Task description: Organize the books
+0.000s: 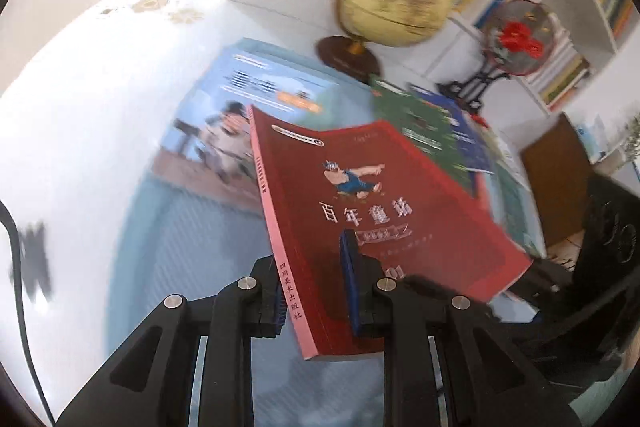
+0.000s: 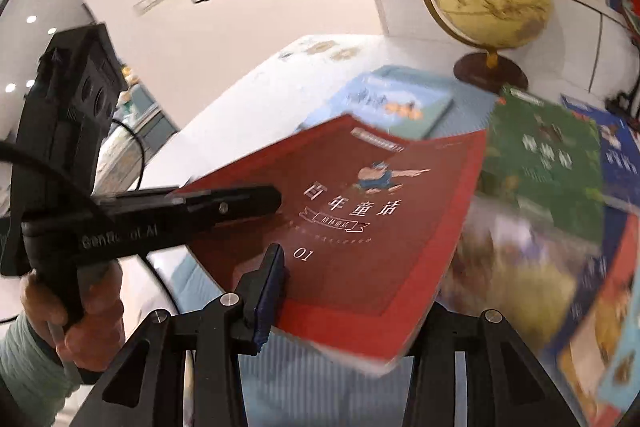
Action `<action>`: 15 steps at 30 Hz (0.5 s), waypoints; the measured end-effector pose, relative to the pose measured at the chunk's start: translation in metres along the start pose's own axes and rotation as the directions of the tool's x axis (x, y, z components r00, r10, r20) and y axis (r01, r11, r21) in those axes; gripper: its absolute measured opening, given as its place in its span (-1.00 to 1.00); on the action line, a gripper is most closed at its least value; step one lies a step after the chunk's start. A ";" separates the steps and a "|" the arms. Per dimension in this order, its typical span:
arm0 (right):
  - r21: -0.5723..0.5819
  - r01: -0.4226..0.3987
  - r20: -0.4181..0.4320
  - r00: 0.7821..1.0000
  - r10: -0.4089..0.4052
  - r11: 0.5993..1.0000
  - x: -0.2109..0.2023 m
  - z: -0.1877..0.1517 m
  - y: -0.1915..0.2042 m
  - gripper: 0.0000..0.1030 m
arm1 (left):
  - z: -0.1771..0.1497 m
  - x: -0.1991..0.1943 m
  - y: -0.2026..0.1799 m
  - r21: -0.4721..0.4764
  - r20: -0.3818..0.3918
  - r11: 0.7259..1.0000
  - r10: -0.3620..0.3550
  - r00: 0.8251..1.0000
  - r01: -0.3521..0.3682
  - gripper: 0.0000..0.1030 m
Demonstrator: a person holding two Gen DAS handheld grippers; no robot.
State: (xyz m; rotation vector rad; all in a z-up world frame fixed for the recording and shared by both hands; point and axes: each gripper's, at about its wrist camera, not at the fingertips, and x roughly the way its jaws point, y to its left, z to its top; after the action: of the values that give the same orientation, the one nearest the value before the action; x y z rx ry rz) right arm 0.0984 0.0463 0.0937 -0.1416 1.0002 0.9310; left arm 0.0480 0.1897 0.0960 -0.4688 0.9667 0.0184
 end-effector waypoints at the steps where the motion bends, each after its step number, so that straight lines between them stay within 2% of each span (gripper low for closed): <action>1: -0.002 0.021 -0.011 1.000 -0.021 1.000 0.013 0.013 0.003 -0.21 | 0.007 0.003 0.009 -0.007 0.009 1.000 -0.006 1.000 0.006 -0.64; 7: 0.049 0.079 -0.045 0.996 -0.077 0.996 0.058 0.056 -0.006 -0.20 | 0.045 0.036 0.057 -0.070 0.003 0.994 -0.084 0.997 0.084 -0.62; 15: 0.158 0.098 -0.115 0.990 -0.080 0.983 0.104 0.053 -0.012 -0.20 | 0.062 0.073 0.087 -0.073 -0.066 0.993 -0.097 0.993 0.092 -0.60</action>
State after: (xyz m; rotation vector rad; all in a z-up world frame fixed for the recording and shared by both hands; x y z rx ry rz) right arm 0.1634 0.1277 0.0396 -0.0992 1.1571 0.7623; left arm 0.1198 0.2784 0.0349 -0.5824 1.0133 -0.0497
